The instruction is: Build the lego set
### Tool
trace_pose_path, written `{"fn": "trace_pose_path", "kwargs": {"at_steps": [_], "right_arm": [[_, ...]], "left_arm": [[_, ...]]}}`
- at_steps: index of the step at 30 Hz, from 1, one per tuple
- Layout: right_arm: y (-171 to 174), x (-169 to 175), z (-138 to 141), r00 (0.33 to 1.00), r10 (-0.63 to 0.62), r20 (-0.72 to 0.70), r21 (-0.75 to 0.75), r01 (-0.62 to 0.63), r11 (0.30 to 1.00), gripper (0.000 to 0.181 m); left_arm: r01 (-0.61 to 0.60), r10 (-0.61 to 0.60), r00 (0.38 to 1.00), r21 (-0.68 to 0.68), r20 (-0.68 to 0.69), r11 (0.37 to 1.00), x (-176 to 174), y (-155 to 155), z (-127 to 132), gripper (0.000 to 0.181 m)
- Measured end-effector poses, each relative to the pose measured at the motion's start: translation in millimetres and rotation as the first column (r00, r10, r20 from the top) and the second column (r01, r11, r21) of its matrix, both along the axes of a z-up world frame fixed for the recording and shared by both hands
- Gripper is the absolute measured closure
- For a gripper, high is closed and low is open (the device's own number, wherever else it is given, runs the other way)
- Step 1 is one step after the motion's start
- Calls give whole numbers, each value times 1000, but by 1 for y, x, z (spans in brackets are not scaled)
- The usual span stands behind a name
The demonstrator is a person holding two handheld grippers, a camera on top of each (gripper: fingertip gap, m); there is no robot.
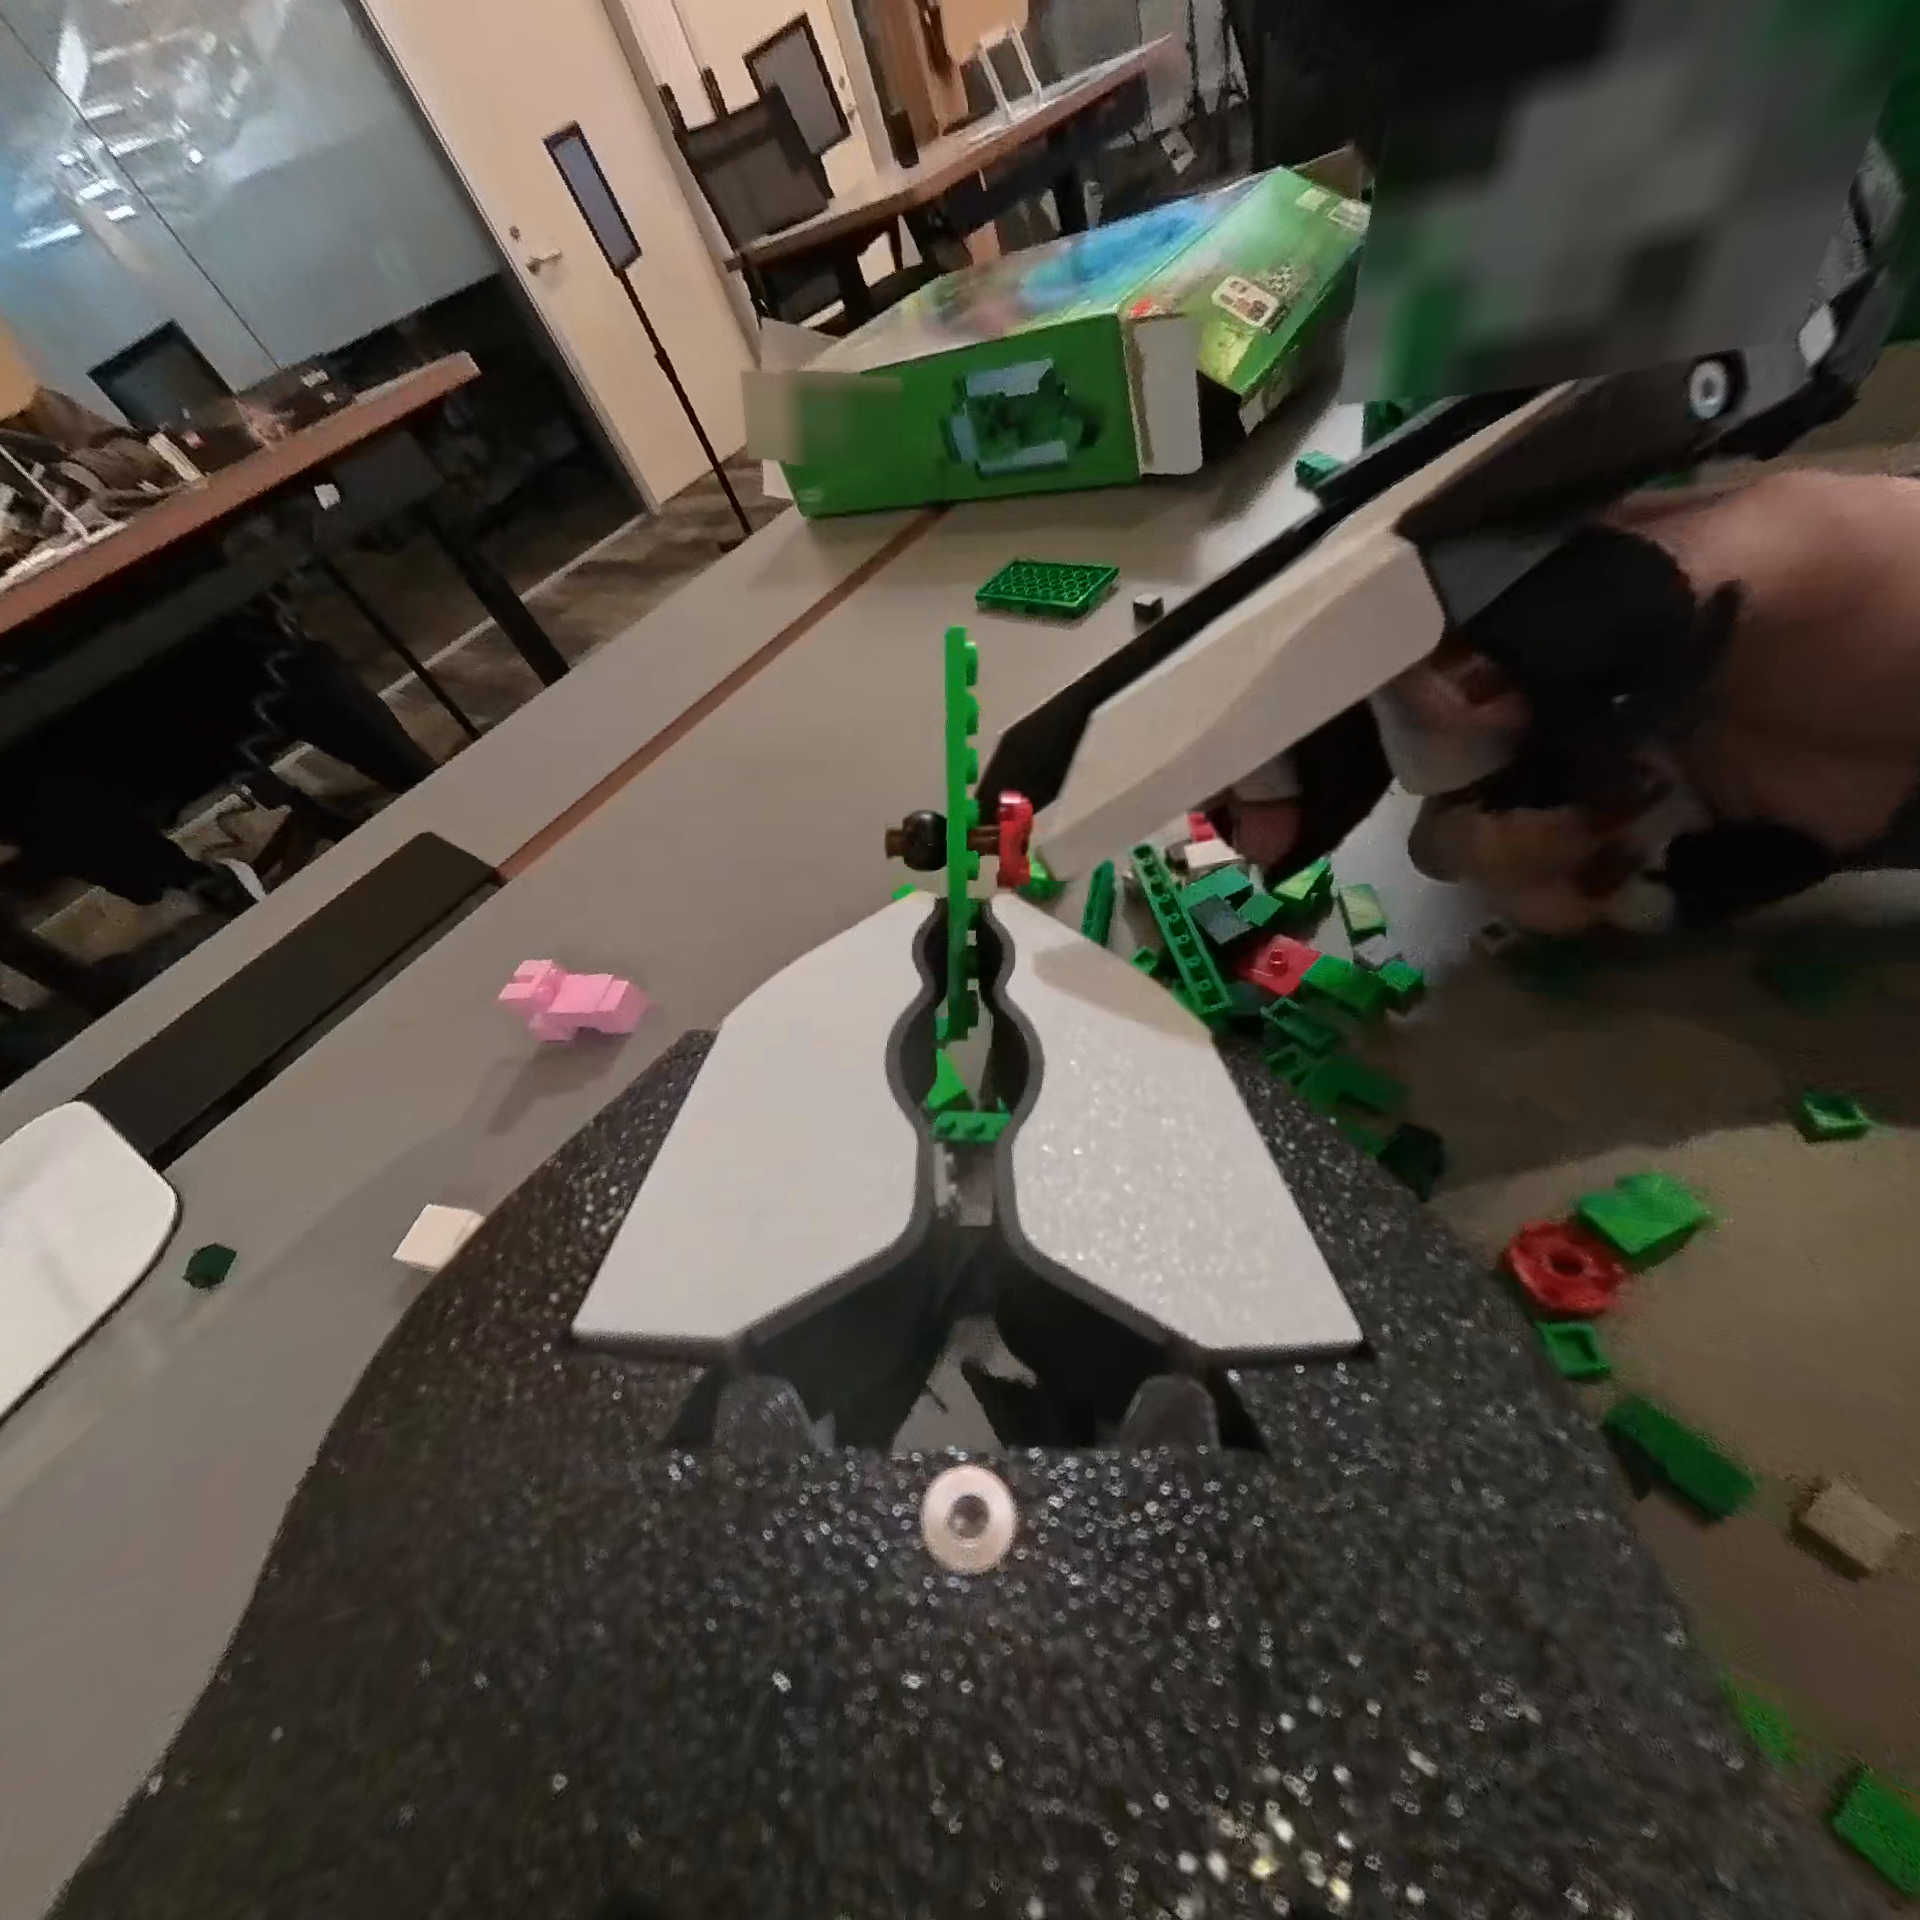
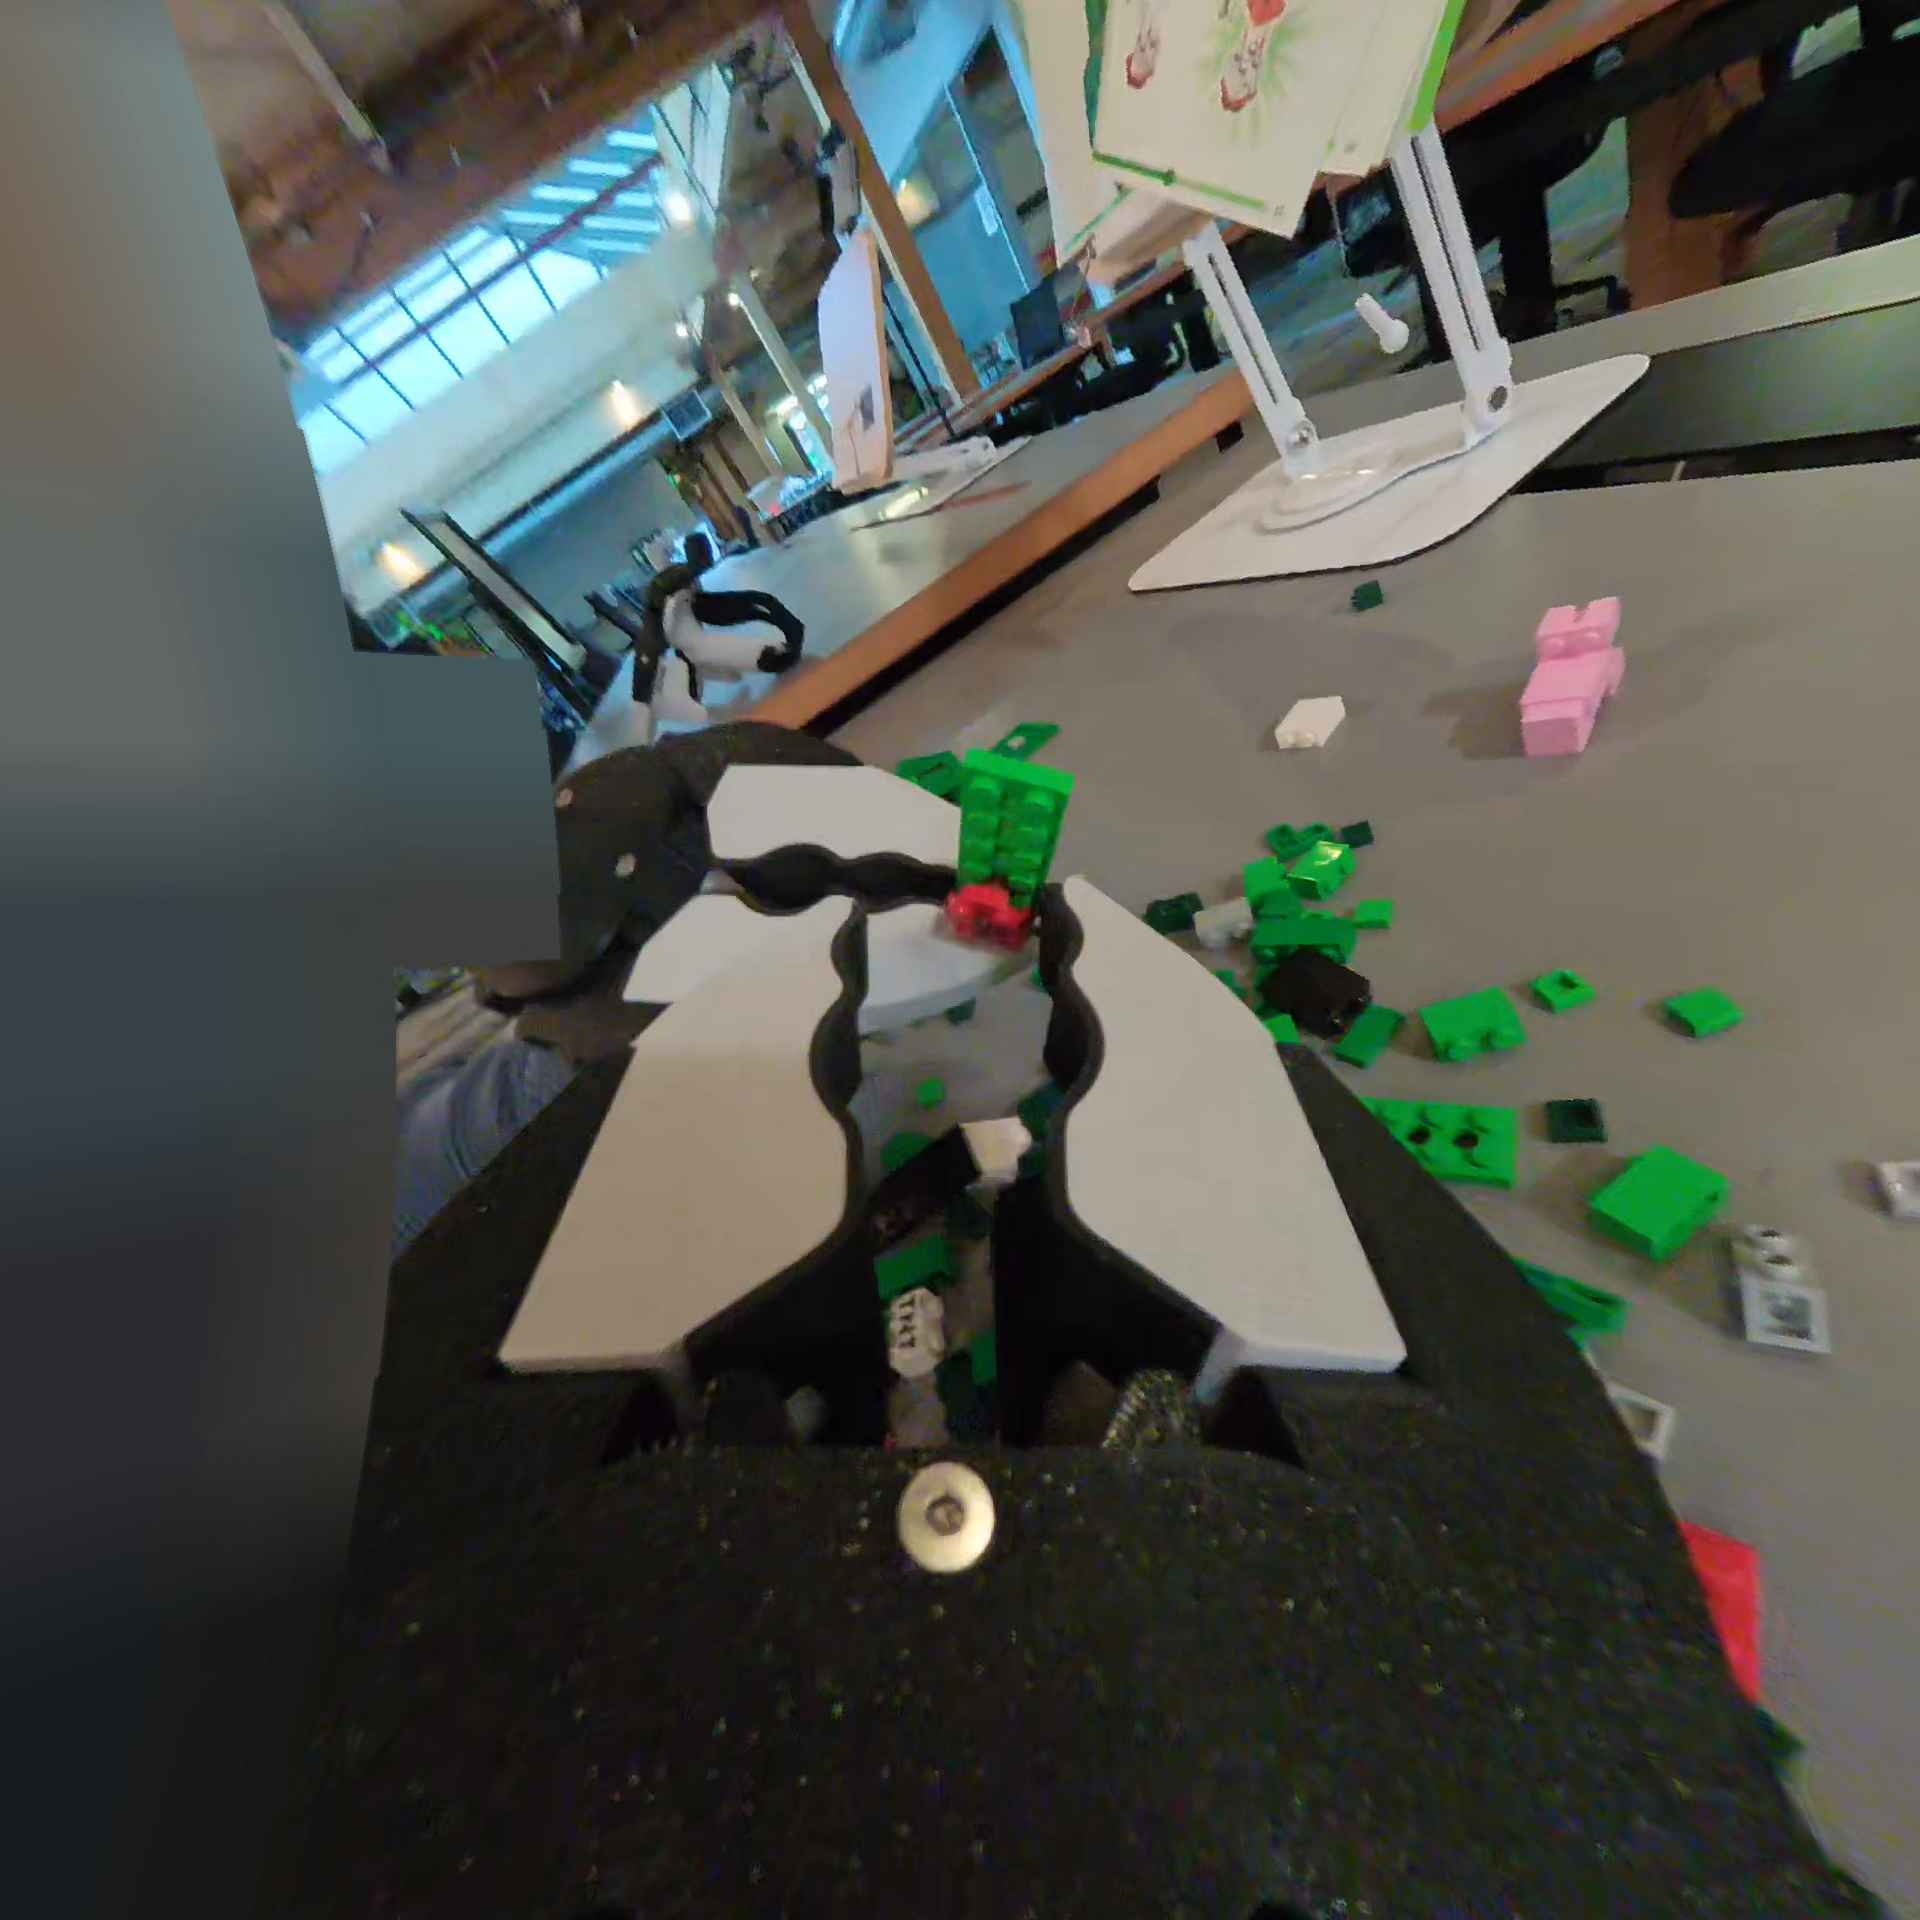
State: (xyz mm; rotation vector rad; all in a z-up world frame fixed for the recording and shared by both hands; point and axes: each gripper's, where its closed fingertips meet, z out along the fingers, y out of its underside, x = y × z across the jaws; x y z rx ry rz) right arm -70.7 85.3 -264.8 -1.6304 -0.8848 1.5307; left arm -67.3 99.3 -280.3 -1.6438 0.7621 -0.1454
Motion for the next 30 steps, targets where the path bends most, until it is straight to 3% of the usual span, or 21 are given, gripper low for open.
{"fn": "trace_pose_path", "kwargs": {"at_steps": [4, 12, 14, 15, 18, 20, 23, 30], "right_arm": [[4, 2, 1, 1000, -26, -13, -20, 26, 999, 163], [2, 5, 0, 1000, 24, -19, -24, -24, 999, 163], [0, 9, -3, 998, 63, 22, 51, -64, 997, 164], [-3, 11, -5, 994, 99, 49, 105, -104, 989, 164], [-17, 19, -12, 970, 209, 126, 243, -234, 941, 165], [-23, 22, -16, 957, 228, 181, 346, -279, 896, 165], [-33, 23, -29, 927, 231, 296, 465, -351, 813, 164], [-42, 21, -43, 888, 231, 398, 522, -426, 739, 164]], "left_arm": [[-13, 15, 1000, 64, -21, 998, 5, -2, 5, 177], [-1, 6, 999, 122, -42, 993, 8, -2, 7, 176], [101, -95, 994, 104, -58, 989, 14, -7, 4, 171], [155, -152, 988, 79, -41, 985, 16, -10, 4, 158], [334, -327, 938, -47, 116, 941, 20, -26, 4, 138], [446, -410, 883, -133, 228, 885, 23, -36, 0, 141], [560, -498, 812, -167, 304, 811, 28, -50, -2, 162], [575, -541, 818, -217, 198, 789, 30, -59, -17, 167]]}}
